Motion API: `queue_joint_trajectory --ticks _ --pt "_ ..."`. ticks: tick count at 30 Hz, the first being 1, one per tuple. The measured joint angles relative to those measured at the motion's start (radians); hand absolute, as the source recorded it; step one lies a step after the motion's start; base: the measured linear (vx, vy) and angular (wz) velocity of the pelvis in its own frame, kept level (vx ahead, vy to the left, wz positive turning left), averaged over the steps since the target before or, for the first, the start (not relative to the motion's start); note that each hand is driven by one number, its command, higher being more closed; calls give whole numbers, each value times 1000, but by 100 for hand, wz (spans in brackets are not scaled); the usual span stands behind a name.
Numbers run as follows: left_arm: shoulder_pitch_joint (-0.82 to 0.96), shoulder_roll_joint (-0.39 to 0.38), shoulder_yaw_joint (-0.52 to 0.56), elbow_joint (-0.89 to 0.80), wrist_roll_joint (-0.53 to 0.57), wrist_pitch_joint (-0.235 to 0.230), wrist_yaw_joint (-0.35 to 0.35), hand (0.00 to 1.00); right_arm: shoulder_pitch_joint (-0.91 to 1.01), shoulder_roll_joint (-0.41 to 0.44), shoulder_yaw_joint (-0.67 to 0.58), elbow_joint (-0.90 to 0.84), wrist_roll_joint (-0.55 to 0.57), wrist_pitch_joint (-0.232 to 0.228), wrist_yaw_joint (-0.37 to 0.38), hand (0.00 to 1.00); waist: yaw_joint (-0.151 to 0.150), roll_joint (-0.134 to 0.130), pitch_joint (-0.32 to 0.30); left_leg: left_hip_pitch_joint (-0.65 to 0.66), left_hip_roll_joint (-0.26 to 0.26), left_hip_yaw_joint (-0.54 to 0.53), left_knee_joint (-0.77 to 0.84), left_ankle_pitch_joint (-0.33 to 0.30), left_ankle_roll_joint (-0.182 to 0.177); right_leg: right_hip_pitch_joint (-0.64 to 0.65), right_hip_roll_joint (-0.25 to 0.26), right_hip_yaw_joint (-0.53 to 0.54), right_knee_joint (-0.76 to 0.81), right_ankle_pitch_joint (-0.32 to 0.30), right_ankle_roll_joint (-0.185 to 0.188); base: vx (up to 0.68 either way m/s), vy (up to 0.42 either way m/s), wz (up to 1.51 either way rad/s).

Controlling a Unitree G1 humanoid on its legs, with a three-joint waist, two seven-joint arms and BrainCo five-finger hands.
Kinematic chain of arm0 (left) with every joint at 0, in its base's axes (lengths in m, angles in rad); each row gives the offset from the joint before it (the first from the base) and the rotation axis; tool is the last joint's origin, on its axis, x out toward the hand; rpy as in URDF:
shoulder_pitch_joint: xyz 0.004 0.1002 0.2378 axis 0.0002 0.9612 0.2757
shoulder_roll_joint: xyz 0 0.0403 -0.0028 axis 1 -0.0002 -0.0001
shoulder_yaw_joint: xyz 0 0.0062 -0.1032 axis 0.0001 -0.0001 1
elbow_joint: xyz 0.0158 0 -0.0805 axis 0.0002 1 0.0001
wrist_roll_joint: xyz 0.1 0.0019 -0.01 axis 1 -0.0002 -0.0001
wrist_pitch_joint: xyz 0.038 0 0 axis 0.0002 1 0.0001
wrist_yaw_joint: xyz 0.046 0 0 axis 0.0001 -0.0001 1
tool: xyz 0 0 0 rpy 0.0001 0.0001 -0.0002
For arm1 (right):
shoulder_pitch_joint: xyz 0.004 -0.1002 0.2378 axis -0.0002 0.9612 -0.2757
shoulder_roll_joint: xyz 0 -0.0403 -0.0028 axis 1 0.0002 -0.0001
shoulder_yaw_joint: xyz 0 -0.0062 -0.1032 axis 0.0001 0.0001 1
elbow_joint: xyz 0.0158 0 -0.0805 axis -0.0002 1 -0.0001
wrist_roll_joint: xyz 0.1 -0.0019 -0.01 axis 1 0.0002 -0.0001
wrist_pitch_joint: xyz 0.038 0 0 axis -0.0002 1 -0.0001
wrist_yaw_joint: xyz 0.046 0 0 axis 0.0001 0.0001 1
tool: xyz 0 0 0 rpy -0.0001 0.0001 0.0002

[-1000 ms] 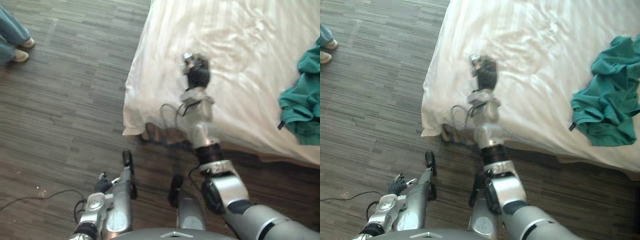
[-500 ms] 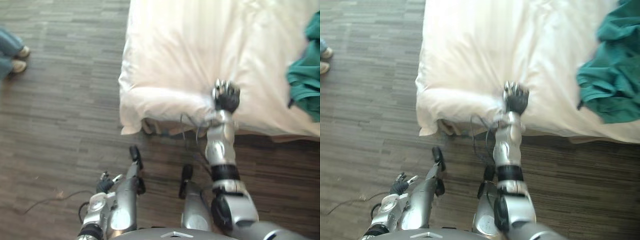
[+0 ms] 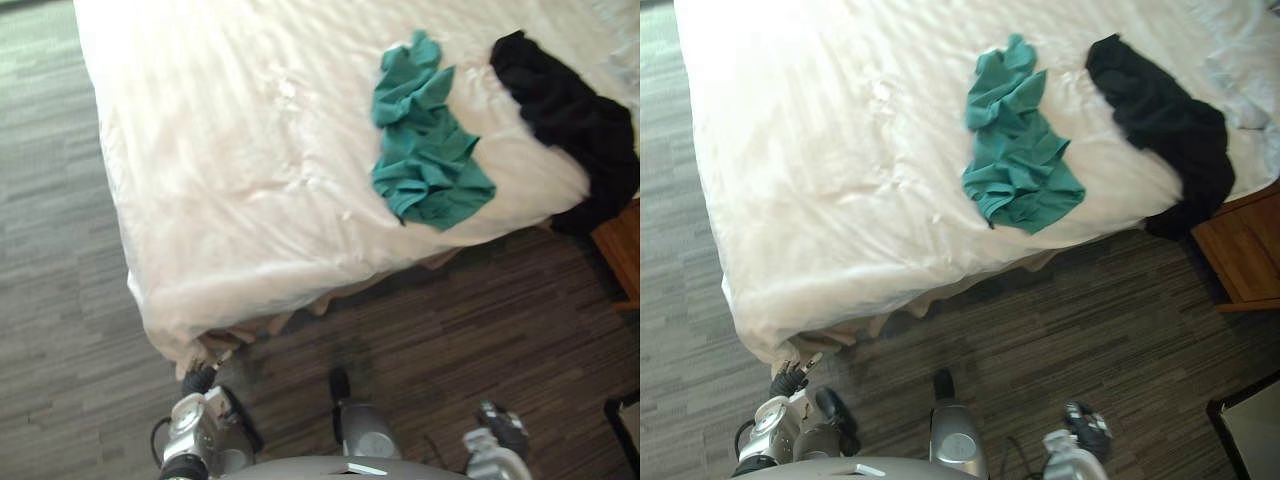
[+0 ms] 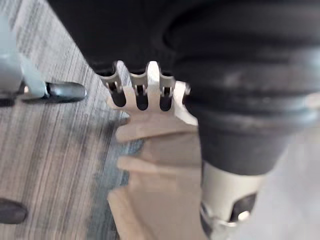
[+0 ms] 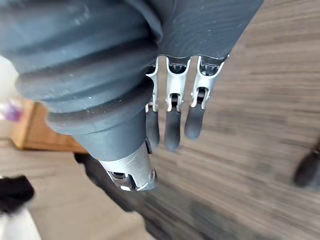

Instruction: Tidy the bed and pick cloth on bed and put in laundry

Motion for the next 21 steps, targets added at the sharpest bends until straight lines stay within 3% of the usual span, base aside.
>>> queue_joint_trajectory --ticks 1,3,4,6,10,13,16,18,21 --pt "24 -11 -4 15 -8 1 -1 0 -24 -17 28 42 -31 3 1 0 19 30 -22 15 8 -121 13 -59 -17 0 24 25 -5 -1 2 134 -41 -128" --pt "28 -10 -22 38 -19 7 -2 0 -45 -24 39 69 -67 21 3 0 24 70 -46 48 7 -161 11 -107 -47 4 29 36 -5 -11 15 85 78 -68" --pt "27 -8 -39 34 -19 7 -3 0 -38 -17 47 68 -89 30 4 0 17 69 -47 60 -5 -158 38 -127 -46 15 16 37 -1 -11 15 68 134 -17" --pt "36 11 -64 35 -8 8 -8 0 -5 7 57 63 -105 40 6 0 22 42 -49 90 -25 -139 80 -138 -43 51 -12 44 13 -10 16 38 141 -8" --pt "75 28 -83 40 25 12 -18 0 48 60 117 64 -144 45 16 0 29 0 -79 194 -56 -61 24 -151 -20 72 -42 12 47 -7 17 -26 111 -33" --pt "79 33 -87 48 41 21 -19 0 52 76 153 67 -170 60 22 0 27 10 -72 237 -65 -10 24 -156 -9 59 -82 -240 103 20 -4 -127 49 -30" --pt "93 30 -75 49 41 23 -19 0 52 76 151 64 -182 56 23 0 25 16 -71 282 -63 45 -2 -165 3 54 -64 -237 122 24 -14 -128 3 -46" --pt "96 33 -60 48 41 23 -19 0 52 80 155 69 -182 57 22 0 26 5 -72 290 -61 87 -1 -181 -3 37 -56 -239 117 14 -30 -184 -59 -67" --pt "96 30 -33 69 51 28 -19 0 59 77 171 65 -182 55 20 0 14 0 -71 290 -45 156 15 -178 2 45 -15 -227 10 51 -61 -214 -78 -74"
